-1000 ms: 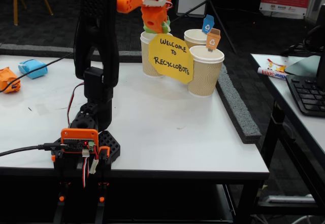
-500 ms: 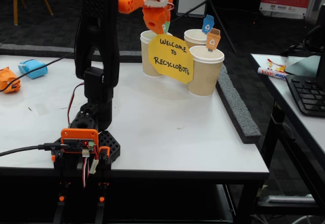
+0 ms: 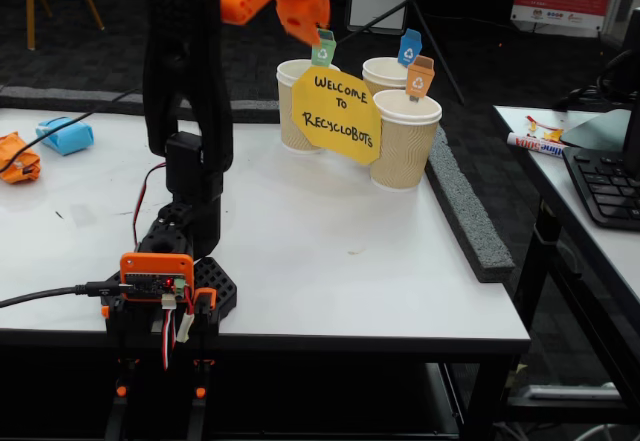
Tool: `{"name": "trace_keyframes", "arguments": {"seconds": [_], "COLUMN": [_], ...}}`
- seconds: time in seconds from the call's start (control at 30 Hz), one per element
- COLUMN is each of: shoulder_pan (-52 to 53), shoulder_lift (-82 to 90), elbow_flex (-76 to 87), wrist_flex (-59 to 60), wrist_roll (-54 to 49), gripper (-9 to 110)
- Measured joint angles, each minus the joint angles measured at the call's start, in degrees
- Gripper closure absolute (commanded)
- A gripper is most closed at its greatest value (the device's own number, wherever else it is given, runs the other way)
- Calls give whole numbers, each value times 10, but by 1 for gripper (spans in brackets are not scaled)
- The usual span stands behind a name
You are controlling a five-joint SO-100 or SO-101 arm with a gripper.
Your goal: Sort rubbish by color.
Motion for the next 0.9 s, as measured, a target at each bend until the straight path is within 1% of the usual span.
{"name": "trace_keyframes", "arguments": {"seconds": [0.57, 0.7, 0.9], "shoulder_pan": [-42, -63, -98], "shoulder_lift": [528, 637, 729], "elbow_flex": [467, 518, 549], "wrist_flex": [0, 16, 49], "wrist_roll": [0, 0, 0], "gripper": [101, 101, 101]}}
